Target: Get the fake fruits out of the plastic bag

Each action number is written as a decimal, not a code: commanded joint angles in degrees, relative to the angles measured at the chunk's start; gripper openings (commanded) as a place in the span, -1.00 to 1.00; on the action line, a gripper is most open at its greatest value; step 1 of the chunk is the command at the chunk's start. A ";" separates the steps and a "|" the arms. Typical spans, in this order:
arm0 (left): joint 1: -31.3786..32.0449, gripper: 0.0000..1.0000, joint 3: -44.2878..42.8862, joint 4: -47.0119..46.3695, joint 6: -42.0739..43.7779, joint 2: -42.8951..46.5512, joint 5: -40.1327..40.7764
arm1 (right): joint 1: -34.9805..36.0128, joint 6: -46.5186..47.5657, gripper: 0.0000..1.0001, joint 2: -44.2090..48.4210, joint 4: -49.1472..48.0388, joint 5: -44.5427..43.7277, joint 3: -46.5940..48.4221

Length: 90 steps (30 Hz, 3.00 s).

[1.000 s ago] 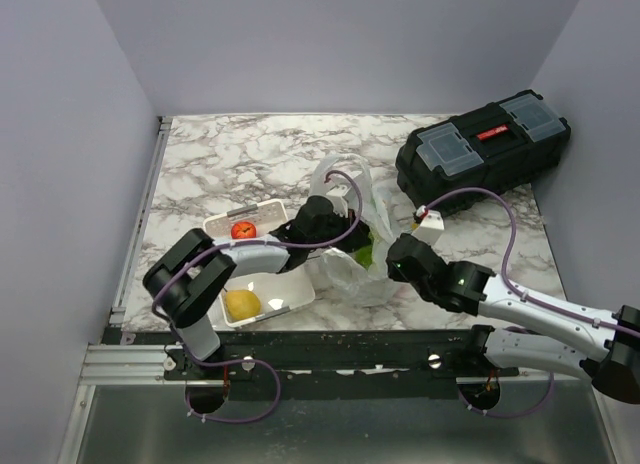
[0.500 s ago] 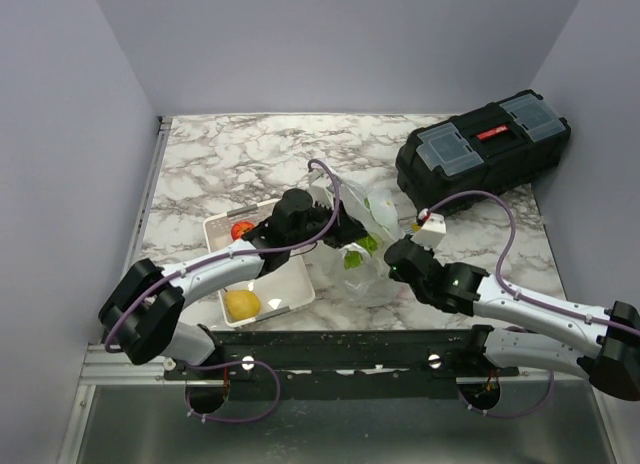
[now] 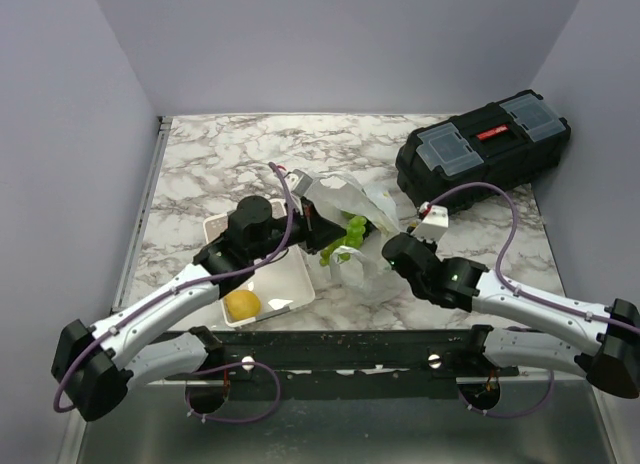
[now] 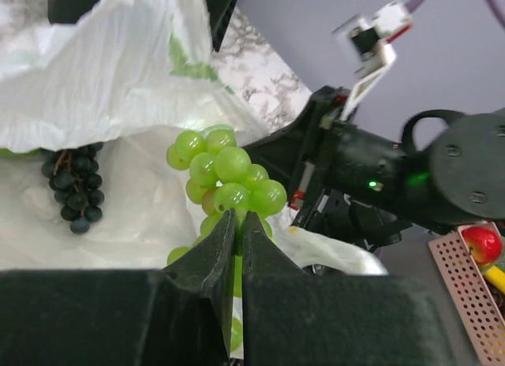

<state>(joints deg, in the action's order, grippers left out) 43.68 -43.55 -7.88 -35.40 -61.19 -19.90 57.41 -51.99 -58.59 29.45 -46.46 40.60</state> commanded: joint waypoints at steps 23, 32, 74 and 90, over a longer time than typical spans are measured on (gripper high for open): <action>-4.66 -1.00 1.67 28.43 5.78 21.42 35.91 | 0.02 4.88 -0.98 -3.69 0.76 -2.91 3.49; -6.03 -1.00 9.85 23.86 -6.79 14.62 39.60 | -0.01 3.29 -0.98 -2.06 2.90 -2.47 3.00; -16.70 0.59 8.65 9.40 -3.27 10.81 2.64 | 0.05 7.06 -0.67 -2.92 -0.77 2.83 2.58; -13.71 0.57 24.53 -27.04 -12.98 13.31 -26.83 | 0.00 10.43 -0.09 -0.61 2.54 5.44 7.27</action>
<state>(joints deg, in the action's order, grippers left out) 27.57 -16.53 -23.68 -47.18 -44.31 -34.17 57.39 -43.13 -60.18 30.09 -42.46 45.93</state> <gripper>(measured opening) 0.784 0.445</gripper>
